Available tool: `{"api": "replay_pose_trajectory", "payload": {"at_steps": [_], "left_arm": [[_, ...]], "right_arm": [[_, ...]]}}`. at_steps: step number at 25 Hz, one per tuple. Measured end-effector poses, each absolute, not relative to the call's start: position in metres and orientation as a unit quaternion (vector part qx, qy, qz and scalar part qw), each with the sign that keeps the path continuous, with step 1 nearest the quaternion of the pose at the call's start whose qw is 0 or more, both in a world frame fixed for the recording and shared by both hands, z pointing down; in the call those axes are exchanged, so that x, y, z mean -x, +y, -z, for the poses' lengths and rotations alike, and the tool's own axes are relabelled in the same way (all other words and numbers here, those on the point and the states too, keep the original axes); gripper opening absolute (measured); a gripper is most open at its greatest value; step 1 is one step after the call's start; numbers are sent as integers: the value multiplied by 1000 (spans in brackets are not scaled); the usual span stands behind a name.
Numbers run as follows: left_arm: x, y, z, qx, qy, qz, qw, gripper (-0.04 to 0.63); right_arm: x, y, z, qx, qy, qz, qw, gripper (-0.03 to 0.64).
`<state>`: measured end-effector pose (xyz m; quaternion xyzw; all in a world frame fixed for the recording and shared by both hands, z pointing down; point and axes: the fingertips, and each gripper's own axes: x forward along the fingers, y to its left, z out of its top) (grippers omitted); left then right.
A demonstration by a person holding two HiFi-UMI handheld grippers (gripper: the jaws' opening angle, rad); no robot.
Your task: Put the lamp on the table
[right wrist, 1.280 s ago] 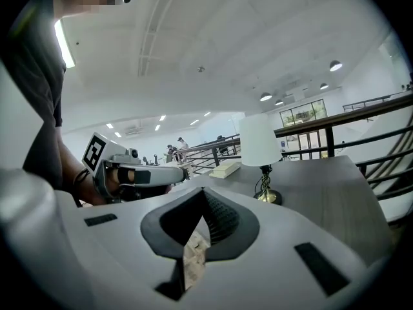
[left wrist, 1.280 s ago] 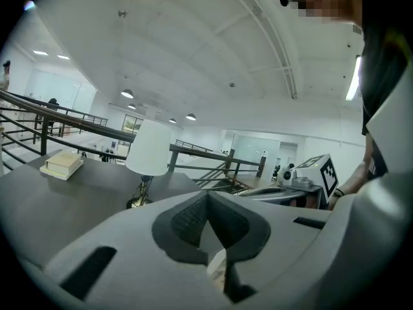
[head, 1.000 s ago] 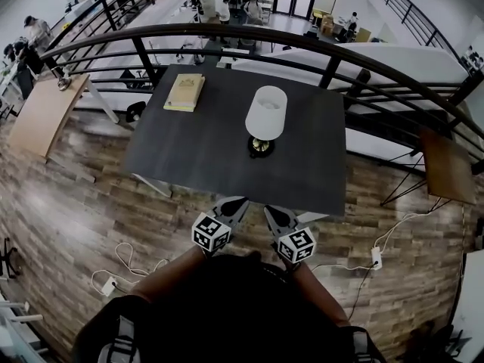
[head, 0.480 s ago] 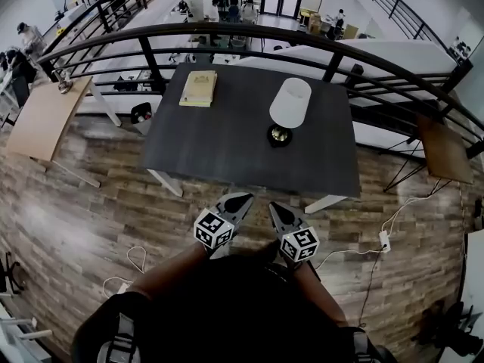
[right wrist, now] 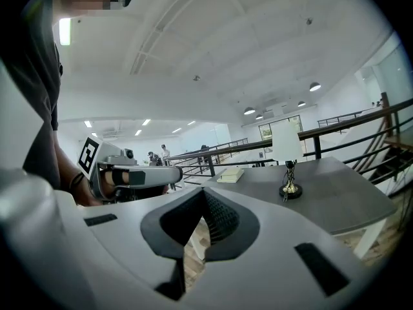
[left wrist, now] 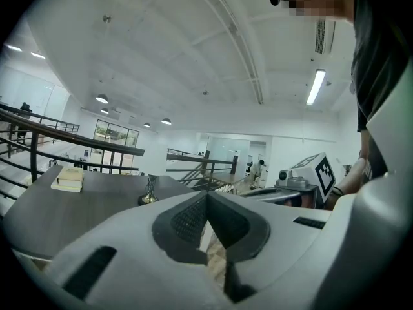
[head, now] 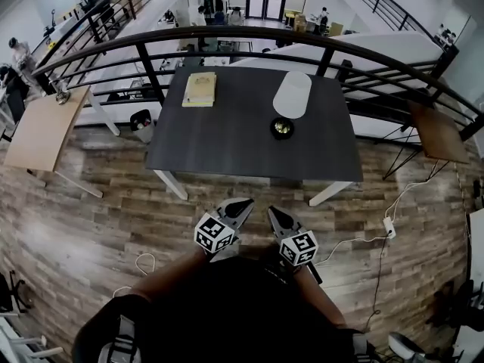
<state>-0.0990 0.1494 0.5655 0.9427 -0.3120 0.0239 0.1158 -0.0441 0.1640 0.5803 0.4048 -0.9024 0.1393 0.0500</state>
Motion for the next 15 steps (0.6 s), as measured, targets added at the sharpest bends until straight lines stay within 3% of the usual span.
{"api": "replay_pose_trajectory", "payload": {"at_steps": [15], "left_arm": [[106, 169, -566, -948, -293, -21, 118, 9]], "right_arm": [[58, 185, -575, -412, -899, -136, 52, 14]]}}
